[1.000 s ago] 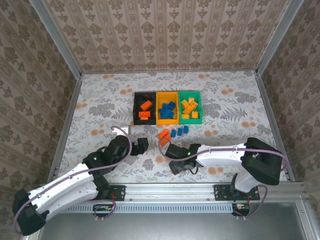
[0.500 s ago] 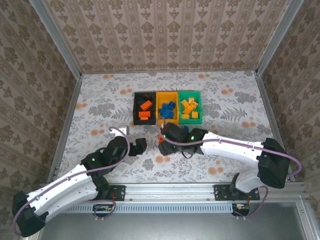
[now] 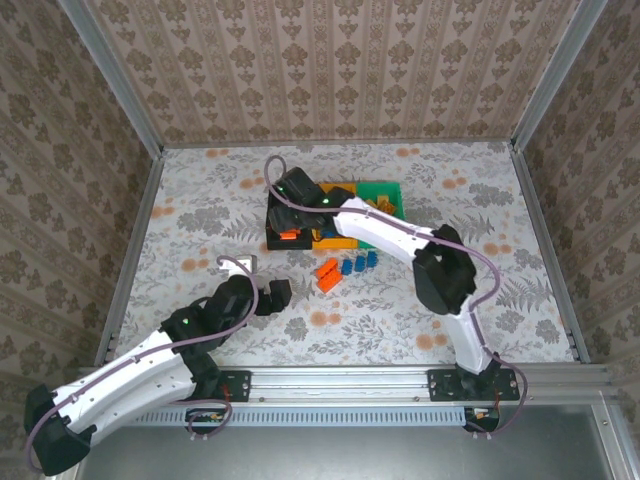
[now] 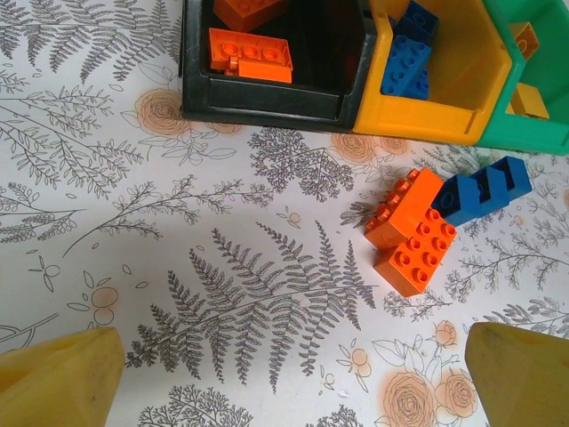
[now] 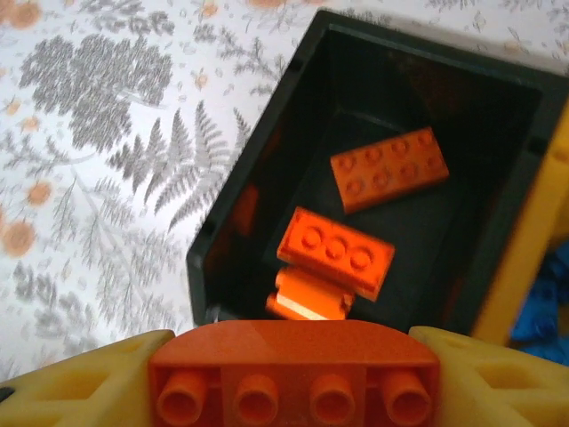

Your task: Sort the legos into containers by color

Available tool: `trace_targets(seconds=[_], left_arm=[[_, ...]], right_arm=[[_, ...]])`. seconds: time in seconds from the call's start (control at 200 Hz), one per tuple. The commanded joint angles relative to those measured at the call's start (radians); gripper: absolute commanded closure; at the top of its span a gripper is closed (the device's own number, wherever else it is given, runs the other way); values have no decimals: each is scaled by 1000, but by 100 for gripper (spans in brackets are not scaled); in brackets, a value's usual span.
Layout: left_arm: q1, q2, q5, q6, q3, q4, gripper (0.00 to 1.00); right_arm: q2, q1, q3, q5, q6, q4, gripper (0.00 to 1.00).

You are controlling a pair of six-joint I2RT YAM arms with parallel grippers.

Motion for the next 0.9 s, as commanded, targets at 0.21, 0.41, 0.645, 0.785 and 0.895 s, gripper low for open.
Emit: trace_targets(seconds=[0.21,0.41,0.645,0.785,0.895], left_arm=[[-1,-11,8,-30,-19,-24,0],[2,-6,11,-17,-12,-20,0],[2,119,64,76,40,56,0],[6,319,118,160,121,119,3],[16,512,183,242,226,146,11]], right_arm=[[231,-25,339,29,-9,-128,23],[201,-24,353,26,-15,-111,13],[-79,-24,10,31,8,85,12],[-292,-25,-267,37,27,183,12],[-466,-27,-484,62,38,231,12]])
